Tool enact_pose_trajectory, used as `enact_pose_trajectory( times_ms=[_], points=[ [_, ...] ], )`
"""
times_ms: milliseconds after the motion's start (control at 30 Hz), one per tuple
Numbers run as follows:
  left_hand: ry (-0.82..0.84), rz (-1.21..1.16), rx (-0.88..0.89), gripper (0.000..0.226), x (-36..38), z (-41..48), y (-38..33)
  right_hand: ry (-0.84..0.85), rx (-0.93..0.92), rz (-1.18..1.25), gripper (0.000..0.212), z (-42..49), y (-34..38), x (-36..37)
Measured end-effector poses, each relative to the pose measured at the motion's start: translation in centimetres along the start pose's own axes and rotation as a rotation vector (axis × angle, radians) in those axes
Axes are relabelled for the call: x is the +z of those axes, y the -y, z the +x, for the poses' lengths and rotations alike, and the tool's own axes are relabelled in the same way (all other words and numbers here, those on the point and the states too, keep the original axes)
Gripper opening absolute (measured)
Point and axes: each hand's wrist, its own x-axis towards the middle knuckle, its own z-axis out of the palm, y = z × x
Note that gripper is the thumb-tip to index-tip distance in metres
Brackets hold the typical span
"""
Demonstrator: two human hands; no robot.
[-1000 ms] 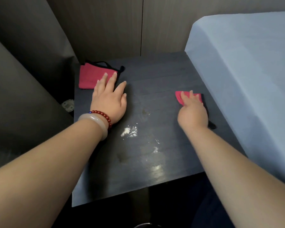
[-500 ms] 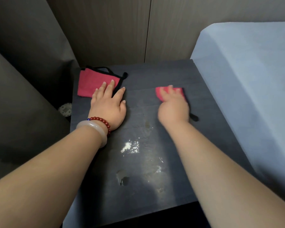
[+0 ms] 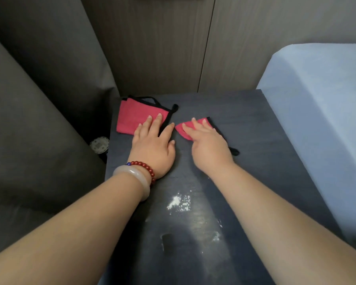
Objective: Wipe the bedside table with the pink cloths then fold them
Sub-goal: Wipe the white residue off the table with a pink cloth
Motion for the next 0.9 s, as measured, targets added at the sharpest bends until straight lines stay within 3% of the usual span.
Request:
enact_pose_trajectory(
  times_ms=[67, 133, 200, 233, 367, 400, 567, 733, 800, 900],
  points=[
    [-0.008, 0.005, -0.003, 0.054, 0.0, 0.1, 0.1, 0.004, 0.109, -0.031, 0.067, 1.8, -3.6, -1.7],
    [-0.003, 0.006, -0.008, 0.053, 0.0, 0.2, 0.0, 0.034, 0.351, -0.101, 0.073, 4.0, -7.8, -4.0],
    [-0.008, 0.0, -0.016, 0.052, 0.0, 0.3, -0.1, 0.04, 0.485, -0.149, 0.072, 5.7, -8.3, -5.0],
    [-0.002, -0.006, -0.022, 0.052, -0.1, 0.4, -0.1, 0.01, 0.451, -0.16, 0.071, 6.1, -7.0, -4.4],
    [0.013, -0.029, -0.036, 0.058, -0.2, 0.5, 0.1, -0.069, -0.007, -0.049, 0.063, 5.2, -1.7, -1.0],
    [0.022, -0.031, -0.039, 0.059, -0.2, 0.5, 0.2, -0.083, -0.038, -0.036, 0.062, 5.3, -1.9, -1.1],
    [0.061, -0.001, -0.065, 0.055, 0.1, 0.9, 0.3, 0.022, 0.393, -0.067, 0.067, 10.4, -6.3, -3.8],
    [0.052, 0.009, -0.077, 0.061, 0.2, 0.9, 0.2, 0.067, 0.041, -0.126, 0.072, 10.1, 0.1, -0.7],
    [0.053, 0.004, -0.081, 0.063, 0.1, 1.0, 0.1, 0.059, 0.111, -0.122, 0.072, 11.1, -1.7, -1.2],
    [0.058, -0.005, -0.084, 0.058, 0.0, 1.0, 0.0, 0.137, 0.358, -0.101, 0.069, 12.7, -3.7, -3.2]
  ],
)
